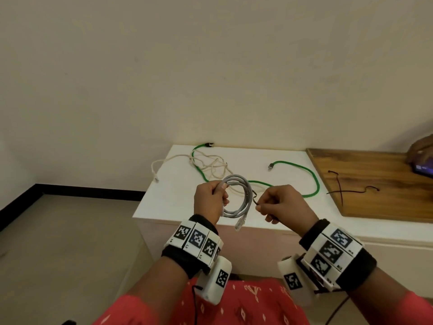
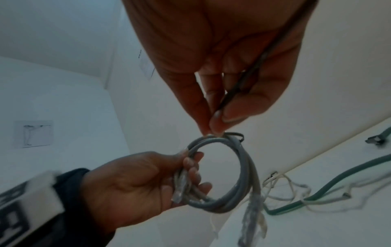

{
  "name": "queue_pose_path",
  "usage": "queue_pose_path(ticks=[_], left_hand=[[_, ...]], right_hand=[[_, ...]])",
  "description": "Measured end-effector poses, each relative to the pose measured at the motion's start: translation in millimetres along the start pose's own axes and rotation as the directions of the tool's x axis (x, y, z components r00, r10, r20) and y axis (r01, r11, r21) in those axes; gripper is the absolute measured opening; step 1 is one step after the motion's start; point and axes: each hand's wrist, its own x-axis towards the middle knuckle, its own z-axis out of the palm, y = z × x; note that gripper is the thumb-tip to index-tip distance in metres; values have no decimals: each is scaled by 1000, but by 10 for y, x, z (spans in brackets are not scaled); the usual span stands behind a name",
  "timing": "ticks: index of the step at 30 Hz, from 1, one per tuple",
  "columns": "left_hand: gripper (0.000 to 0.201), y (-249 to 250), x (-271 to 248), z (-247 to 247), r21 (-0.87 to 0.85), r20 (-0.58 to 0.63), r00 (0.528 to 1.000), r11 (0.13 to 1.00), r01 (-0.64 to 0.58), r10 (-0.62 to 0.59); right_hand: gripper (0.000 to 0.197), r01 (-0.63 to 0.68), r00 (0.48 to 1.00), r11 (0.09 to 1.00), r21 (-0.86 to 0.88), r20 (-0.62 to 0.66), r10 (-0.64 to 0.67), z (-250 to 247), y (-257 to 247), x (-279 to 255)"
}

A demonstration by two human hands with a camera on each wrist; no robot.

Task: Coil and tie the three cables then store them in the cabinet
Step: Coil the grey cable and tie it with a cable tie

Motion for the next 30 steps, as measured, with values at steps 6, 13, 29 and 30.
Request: queue_pose_path(ticks=[6,13,29,30], left_hand=[[21,44,-21,-81,83,-70,995,995,-60,66],[19,49,-69,-87,84,-97,991,993,-88,96],[34,18,-229,37,-42,-24,999,999,-24,23],[30,33,-225,31,-48,-9,999,998,-37,37]], right_hand=[[29,123,936,992,-23,-330,-124,245,-80,-135],[23,12,991,984,178,-136,12,404,-85,-212],[9,-100,992,727,679,8,129,516,27,-180],[9,-98,993,726,681,14,121,514,26,-182]])
